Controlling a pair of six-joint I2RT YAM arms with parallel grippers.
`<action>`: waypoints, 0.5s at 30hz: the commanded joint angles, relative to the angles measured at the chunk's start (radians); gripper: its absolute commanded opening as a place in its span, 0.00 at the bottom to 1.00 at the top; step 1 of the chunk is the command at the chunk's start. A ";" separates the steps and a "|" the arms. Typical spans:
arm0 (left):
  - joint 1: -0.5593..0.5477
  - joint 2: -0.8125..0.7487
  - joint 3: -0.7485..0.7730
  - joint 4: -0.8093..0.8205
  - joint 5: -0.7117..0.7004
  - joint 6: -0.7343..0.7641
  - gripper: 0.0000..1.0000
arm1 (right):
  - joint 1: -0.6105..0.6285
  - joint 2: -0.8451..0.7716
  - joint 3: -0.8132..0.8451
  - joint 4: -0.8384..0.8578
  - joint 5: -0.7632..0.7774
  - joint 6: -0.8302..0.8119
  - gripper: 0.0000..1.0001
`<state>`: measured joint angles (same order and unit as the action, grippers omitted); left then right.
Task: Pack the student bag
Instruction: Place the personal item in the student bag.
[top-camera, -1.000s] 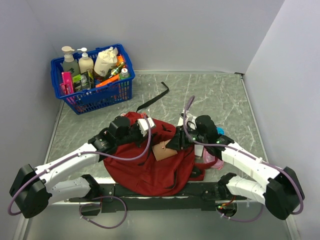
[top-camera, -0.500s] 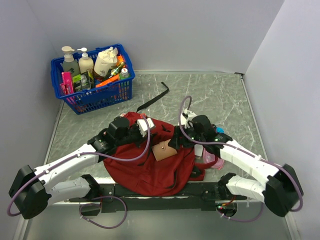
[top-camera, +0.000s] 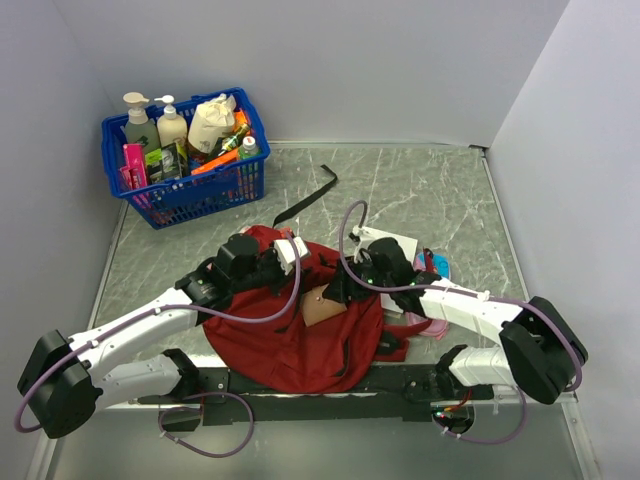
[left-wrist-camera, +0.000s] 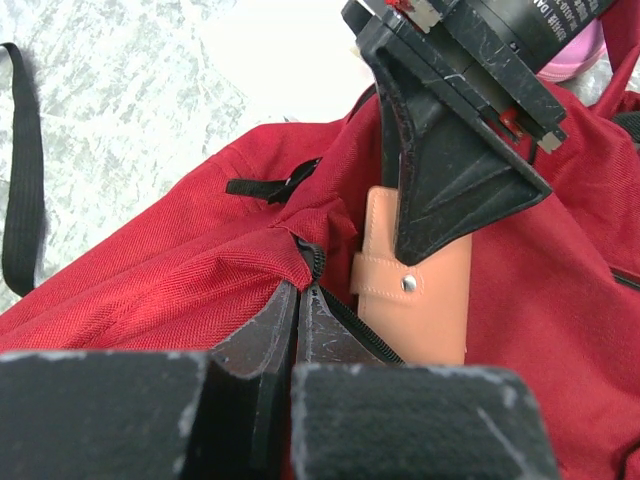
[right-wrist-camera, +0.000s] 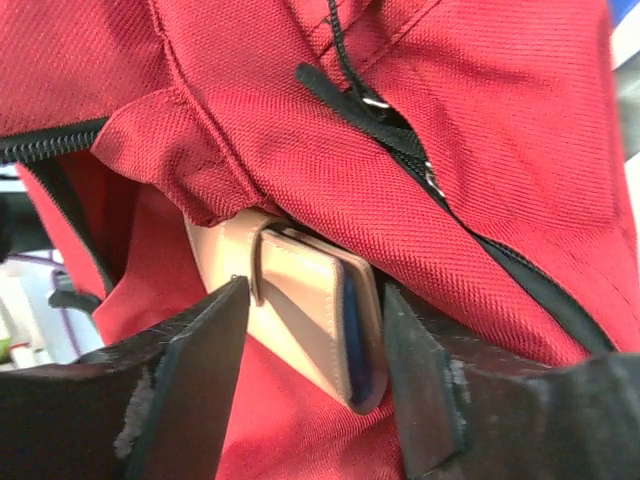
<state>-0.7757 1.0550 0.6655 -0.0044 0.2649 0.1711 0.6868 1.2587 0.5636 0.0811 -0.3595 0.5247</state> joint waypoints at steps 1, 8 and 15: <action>-0.005 -0.032 0.006 0.107 0.045 -0.016 0.01 | 0.013 -0.015 -0.042 0.221 -0.119 0.093 0.56; -0.004 -0.038 -0.001 0.106 0.045 -0.015 0.01 | 0.011 -0.067 -0.064 0.214 -0.142 0.097 0.16; -0.005 -0.036 -0.006 0.115 0.040 -0.002 0.01 | 0.010 -0.136 -0.045 0.080 -0.160 0.080 0.00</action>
<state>-0.7757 1.0477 0.6544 -0.0010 0.2649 0.1711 0.6884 1.1667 0.4992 0.2031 -0.4812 0.6086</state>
